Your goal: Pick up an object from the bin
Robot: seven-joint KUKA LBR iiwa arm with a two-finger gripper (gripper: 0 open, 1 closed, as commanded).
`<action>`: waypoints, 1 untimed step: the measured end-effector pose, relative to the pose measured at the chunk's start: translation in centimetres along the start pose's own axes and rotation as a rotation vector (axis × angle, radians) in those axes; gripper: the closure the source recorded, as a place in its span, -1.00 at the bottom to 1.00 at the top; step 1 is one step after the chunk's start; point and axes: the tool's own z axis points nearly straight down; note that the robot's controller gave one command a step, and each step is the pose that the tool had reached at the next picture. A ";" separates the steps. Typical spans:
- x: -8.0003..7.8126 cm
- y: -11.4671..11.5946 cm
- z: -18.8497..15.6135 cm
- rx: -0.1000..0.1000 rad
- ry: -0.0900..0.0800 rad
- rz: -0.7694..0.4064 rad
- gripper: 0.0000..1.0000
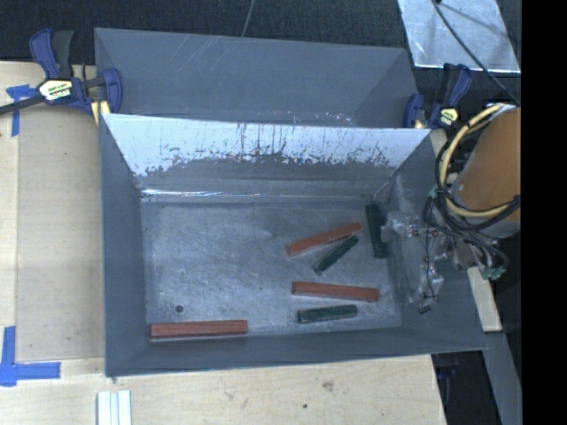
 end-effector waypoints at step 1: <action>0.1 0.1 0.1 -0.002 0.003 0.000 -1.00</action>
Offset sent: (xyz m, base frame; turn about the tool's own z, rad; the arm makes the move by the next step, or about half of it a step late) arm -0.0077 0.0454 -0.1000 0.1496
